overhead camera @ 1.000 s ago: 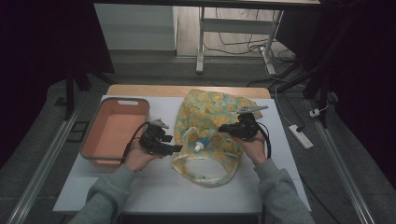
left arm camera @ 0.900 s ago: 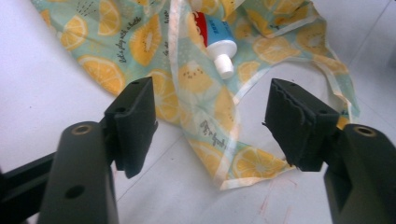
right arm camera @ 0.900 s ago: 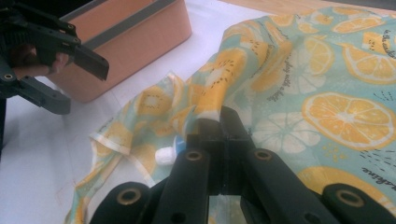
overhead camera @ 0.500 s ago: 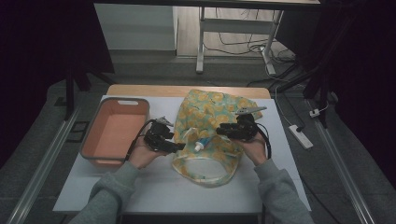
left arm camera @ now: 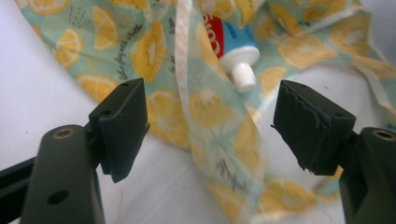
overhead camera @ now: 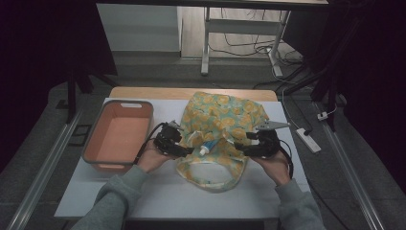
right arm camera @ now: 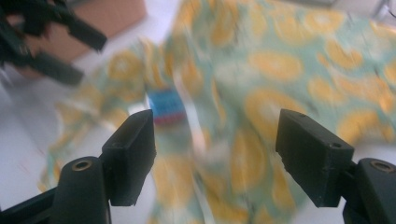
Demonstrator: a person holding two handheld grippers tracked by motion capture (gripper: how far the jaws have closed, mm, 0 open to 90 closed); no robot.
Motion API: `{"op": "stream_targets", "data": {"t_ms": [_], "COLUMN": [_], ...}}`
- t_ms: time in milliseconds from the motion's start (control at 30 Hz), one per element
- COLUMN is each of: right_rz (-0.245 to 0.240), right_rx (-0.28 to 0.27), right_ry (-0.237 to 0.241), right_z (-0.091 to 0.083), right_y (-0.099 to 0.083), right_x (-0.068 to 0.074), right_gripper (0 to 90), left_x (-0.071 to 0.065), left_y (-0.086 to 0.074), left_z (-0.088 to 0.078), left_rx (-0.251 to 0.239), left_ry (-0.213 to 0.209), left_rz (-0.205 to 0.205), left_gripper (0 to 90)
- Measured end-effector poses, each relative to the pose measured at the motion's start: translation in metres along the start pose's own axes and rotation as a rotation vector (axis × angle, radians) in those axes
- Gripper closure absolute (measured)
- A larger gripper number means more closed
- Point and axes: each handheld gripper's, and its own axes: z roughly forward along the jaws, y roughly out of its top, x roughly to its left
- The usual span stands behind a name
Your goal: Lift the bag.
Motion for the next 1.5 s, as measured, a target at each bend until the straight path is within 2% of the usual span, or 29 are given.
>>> {"op": "stream_targets", "data": {"t_ms": [167, 267, 333, 400, 467, 533, 567, 667, 700, 800, 833, 867, 933, 1033, 1133, 1233, 1300, 1400, 1500], "right_rz": [0.039, 0.048, 0.034, 0.034, -0.003, -0.052, -0.077, -0.132, -0.125, -0.088, -0.092, -0.098, -0.091, -0.085, -0.067, -0.056, -0.060, -0.066, -0.095], "right_rx": [0.069, 0.109, 0.132, 0.153, 0.182, 0.208, 0.221, 0.261, 0.267, 0.282, 0.288, 0.289, 0.280, 0.237, 0.170, 0.105, 0.072, 0.027, -0.009], "right_ry": [-0.031, -0.038, -0.051, -0.045, -0.061, -0.077, -0.097, -0.169, -0.186, -0.175, -0.186, -0.192, -0.189, -0.191, -0.198, -0.201, -0.207, -0.202, -0.209], "right_z": [0.000, 0.005, 0.009, 0.015, 0.021, 0.028, 0.031, 0.037, 0.038, 0.038, 0.038, 0.037, 0.035, 0.029, 0.017, 0.004, -0.003, -0.011, -0.020], "right_y": [-0.028, -0.040, -0.043, -0.045, -0.046, -0.047, -0.047, -0.049, -0.049, -0.050, -0.051, -0.051, -0.050, -0.047, -0.043, -0.037, -0.032, -0.026, -0.019], "right_x": [-0.003, -0.005, -0.005, -0.004, 0.001, 0.006, 0.008, 0.009, 0.008, 0.001, -0.001, -0.003, -0.005, -0.008, -0.010, -0.010, -0.009, -0.005, 0.000], "right_gripper": [27.8, 27.9, 28.5, 28.7, 29.0, 31.4, 33.9, 46.5, 52.7, 71.8, 79.6, 82.8, 85.7, 87.0, 87.4, 87.6, 87.7, 87.9, 88.0], "left_x": [0.001, 0.005, 0.009, 0.012, 0.015, 0.018, 0.019, 0.022, 0.023, 0.024, 0.024, 0.024, 0.025, 0.025, 0.026, 0.030, 0.033, 0.031, 0.029], "left_y": [0.013, 0.020, 0.022, 0.021, 0.020, 0.019, 0.019, 0.017, 0.017, 0.017, 0.017, 0.016, 0.016, 0.014, 0.012, 0.008, 0.006, 0.003, 0.001], "left_z": [0.018, 0.028, 0.036, 0.041, 0.044, 0.045, 0.045, 0.044, 0.043, 0.039, 0.036, 0.033, 0.025, 0.010, -0.006, -0.020, -0.025, -0.027, -0.035], "left_rx": [-0.010, -0.016, -0.018, -0.015, -0.004, 0.009, 0.017, 0.040, 0.044, 0.040, 0.034, 0.029, 0.009, -0.025, -0.061, -0.102, -0.109, -0.111, -0.124], "left_ry": [0.015, -0.002, -0.017, -0.031, -0.022, -0.017, -0.015, -0.024, -0.024, -0.025, -0.027, -0.027, -0.028, -0.029, -0.027, -0.048, -0.076, -0.077, -0.087], "left_rz": [-0.008, -0.024, -0.042, -0.050, -0.055, -0.067, -0.071, -0.078, -0.076, -0.077, -0.075, -0.076, -0.079, -0.077, -0.081, -0.092, -0.097, -0.092, -0.088], "left_gripper": [28.2, 31.3, 35.4, 43.3, 53.8, 68.6, 75.5, 87.6, 88.0, 88.3, 88.3, 88.4, 88.4, 88.4, 88.4, 88.4, 88.4, 88.5, 88.5]}}
